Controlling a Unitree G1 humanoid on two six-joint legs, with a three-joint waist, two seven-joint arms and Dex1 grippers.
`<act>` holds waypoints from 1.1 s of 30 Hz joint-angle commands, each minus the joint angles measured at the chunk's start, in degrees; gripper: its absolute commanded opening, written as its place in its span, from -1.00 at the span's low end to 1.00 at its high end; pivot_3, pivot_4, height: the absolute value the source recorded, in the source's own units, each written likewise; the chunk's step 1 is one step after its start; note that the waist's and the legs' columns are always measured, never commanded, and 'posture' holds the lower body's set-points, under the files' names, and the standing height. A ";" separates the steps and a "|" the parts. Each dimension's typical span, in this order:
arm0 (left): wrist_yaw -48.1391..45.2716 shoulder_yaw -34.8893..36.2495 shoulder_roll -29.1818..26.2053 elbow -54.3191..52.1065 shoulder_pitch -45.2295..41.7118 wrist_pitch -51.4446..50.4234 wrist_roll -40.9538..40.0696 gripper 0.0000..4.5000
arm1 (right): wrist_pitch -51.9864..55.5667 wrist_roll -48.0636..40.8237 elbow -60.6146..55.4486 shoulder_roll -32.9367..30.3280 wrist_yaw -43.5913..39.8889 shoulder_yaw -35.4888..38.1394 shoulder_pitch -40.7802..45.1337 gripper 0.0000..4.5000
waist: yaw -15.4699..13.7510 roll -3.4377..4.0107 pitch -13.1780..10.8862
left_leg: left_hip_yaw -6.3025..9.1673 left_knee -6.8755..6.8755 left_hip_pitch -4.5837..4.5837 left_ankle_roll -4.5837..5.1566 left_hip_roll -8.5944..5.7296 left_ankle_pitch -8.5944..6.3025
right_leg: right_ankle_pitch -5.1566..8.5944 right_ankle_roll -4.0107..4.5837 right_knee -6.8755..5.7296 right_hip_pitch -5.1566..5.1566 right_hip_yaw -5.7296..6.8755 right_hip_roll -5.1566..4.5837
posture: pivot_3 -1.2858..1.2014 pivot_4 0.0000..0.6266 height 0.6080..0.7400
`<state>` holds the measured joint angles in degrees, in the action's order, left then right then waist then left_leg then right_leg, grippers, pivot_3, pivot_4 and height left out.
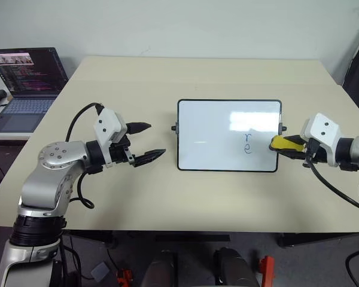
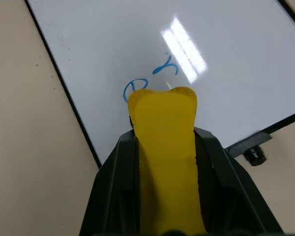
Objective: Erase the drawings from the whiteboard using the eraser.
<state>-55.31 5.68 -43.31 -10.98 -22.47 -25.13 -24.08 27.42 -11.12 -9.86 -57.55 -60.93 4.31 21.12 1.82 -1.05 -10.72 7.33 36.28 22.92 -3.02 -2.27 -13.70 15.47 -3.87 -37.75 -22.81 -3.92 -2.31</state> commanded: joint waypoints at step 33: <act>0.58 -1.78 0.83 -0.44 -0.47 1.94 0.72 1.00 | 3.53 12.01 4.34 14.36 12.23 -16.58 18.71 -0.52 | -0.01 0.00 0.00 | -0.07 0.11 0.14 -0.02 -0.01 0.01 | -0.02 0.03 -0.25 -0.31 -0.07 0.00 | 0.03 -0.52 1.00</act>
<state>-54.62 3.18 -42.48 -10.58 -22.69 -24.35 -23.37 32.08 -0.08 -5.04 -42.26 -48.58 -12.69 38.68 1.81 -1.05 -10.72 7.25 36.39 23.06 -3.04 -2.27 -13.69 15.45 -3.84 -38.02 -23.13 -3.99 -2.30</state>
